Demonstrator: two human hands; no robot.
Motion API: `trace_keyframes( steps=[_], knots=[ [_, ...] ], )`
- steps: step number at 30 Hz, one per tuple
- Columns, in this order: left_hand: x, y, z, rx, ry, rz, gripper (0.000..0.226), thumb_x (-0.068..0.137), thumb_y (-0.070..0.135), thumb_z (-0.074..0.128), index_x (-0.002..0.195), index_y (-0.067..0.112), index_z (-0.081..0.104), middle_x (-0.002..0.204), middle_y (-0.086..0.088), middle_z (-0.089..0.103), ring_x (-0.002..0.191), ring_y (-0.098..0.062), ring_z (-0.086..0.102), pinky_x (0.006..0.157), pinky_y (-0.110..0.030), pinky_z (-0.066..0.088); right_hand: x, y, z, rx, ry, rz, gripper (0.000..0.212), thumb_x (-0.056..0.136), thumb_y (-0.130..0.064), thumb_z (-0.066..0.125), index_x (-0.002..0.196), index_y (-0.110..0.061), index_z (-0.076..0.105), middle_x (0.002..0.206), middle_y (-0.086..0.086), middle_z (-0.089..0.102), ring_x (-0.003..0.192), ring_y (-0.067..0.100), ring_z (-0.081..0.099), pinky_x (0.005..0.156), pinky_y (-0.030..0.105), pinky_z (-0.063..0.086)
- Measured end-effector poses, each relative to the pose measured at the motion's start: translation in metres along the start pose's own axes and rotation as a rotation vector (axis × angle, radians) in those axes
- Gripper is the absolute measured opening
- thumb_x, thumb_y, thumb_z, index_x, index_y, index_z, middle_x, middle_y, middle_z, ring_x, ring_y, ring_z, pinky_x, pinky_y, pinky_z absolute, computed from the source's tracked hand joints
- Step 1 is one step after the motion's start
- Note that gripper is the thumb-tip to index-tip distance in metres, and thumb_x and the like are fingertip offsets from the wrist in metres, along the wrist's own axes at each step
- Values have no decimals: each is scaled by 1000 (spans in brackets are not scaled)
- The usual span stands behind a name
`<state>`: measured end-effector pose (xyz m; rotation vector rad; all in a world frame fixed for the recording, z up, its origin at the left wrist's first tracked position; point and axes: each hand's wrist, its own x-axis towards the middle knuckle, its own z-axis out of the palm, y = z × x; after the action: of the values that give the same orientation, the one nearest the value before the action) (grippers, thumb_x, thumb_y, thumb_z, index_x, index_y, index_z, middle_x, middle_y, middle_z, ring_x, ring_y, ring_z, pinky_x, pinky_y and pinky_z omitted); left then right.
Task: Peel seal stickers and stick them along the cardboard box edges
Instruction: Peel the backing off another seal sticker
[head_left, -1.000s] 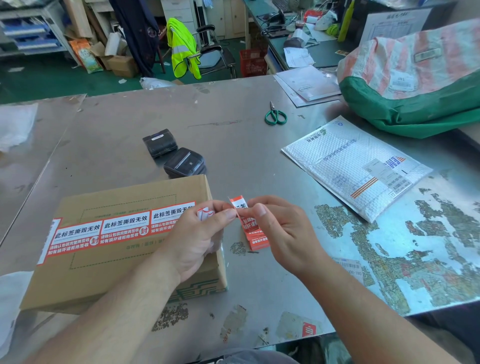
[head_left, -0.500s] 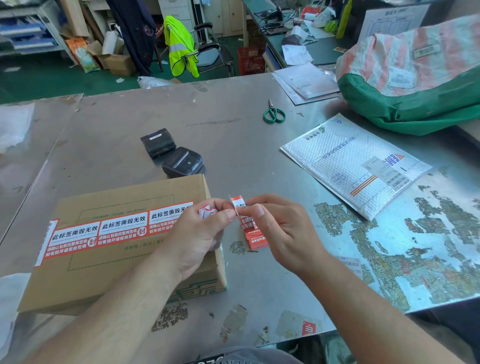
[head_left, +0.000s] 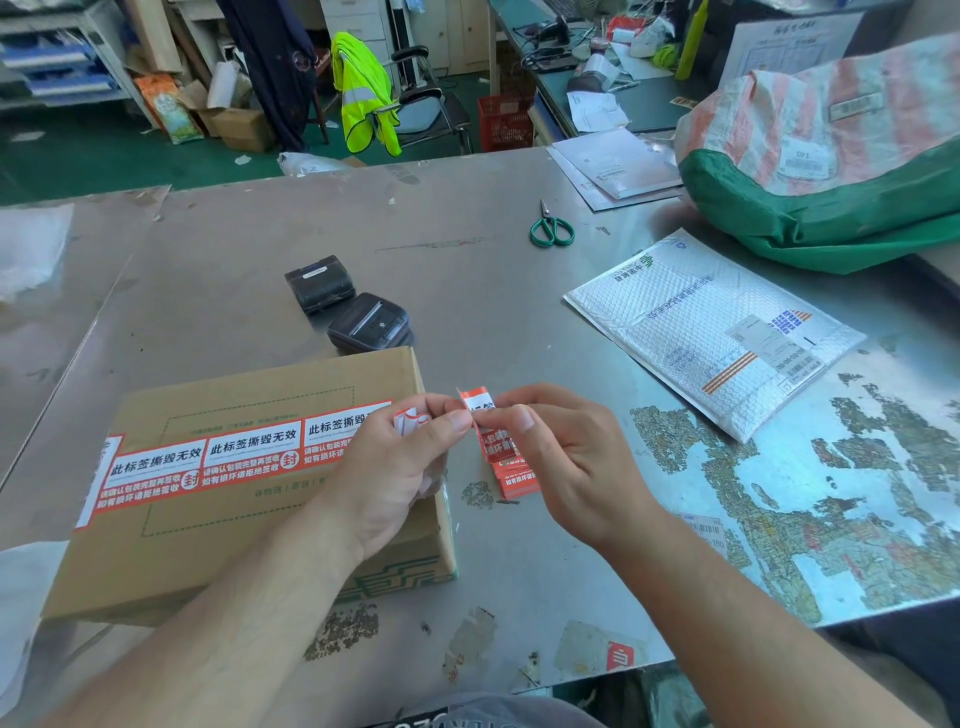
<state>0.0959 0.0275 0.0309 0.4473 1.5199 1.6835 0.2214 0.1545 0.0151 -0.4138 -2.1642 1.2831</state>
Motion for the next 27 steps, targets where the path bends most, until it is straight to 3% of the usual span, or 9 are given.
trace_keyframes(
  steps=[5, 8, 12, 15, 17, 19, 21, 24, 27],
  knots=[
    [-2, 0, -2, 11, 8, 5, 8, 77, 21, 66, 69, 22, 68, 47, 4, 35, 43, -11, 19, 52, -33, 11, -1, 0, 4, -39, 8, -41, 55, 101, -42, 40, 88, -7, 80, 93, 1, 69, 83, 15, 66, 68, 38, 50],
    [-2, -1, -1, 33, 23, 16, 4, 76, 19, 65, 72, 18, 63, 44, 8, 39, 39, -7, 23, 47, -28, 14, -1, -1, 5, -61, 11, -54, 61, 102, -48, 37, 87, -6, 79, 93, 0, 69, 84, 13, 66, 69, 37, 51],
    [0, -1, 0, 44, 39, 29, 7, 74, 19, 66, 67, 20, 66, 46, 7, 42, 39, -7, 27, 44, -22, 19, -1, 0, 5, -40, 15, -22, 53, 102, -42, 39, 92, -9, 80, 95, 1, 70, 87, 15, 67, 71, 39, 51],
    [0, -2, 0, 41, 22, 27, 6, 71, 23, 72, 67, 23, 68, 68, -11, 55, 58, -23, 42, 51, -23, 29, -1, 2, 5, -1, 31, 29, 51, 102, -42, 36, 102, -17, 80, 98, 0, 71, 92, 16, 68, 76, 39, 52],
    [1, -3, -1, 25, 16, 32, 10, 68, 30, 75, 73, 24, 69, 87, -17, 54, 79, -30, 40, 58, -30, 27, -1, 2, 5, -18, 35, 46, 52, 102, -44, 34, 104, -18, 79, 98, -2, 71, 94, 13, 67, 78, 38, 51],
    [1, -3, 1, 3, 26, 37, 15, 66, 33, 75, 76, 23, 69, 93, -17, 51, 85, -32, 37, 60, -32, 26, -1, 2, 5, -20, 21, 70, 54, 102, -45, 34, 105, -16, 79, 96, -3, 72, 93, 13, 67, 77, 38, 51],
    [2, -4, 1, -4, 38, 43, 17, 66, 32, 75, 77, 21, 69, 86, -18, 49, 76, -31, 35, 60, -35, 26, -1, -1, 5, 17, -4, 96, 56, 101, -46, 33, 104, -13, 78, 91, -3, 71, 89, 15, 68, 75, 39, 52],
    [2, -4, 2, 8, 43, 45, 6, 73, 23, 70, 73, 19, 66, 55, -8, 41, 47, -17, 28, 56, -34, 21, -1, -4, 6, 75, -28, 122, 57, 101, -47, 32, 101, -12, 78, 85, -2, 70, 84, 20, 67, 73, 40, 51],
    [2, -4, 5, 6, 48, 32, 5, 76, 21, 63, 77, 15, 63, 47, 5, 40, 41, -7, 25, 52, -32, 15, -1, -6, 6, 86, -33, 118, 57, 101, -45, 31, 99, -11, 77, 83, 3, 69, 83, 23, 65, 72, 41, 50]
  ],
)
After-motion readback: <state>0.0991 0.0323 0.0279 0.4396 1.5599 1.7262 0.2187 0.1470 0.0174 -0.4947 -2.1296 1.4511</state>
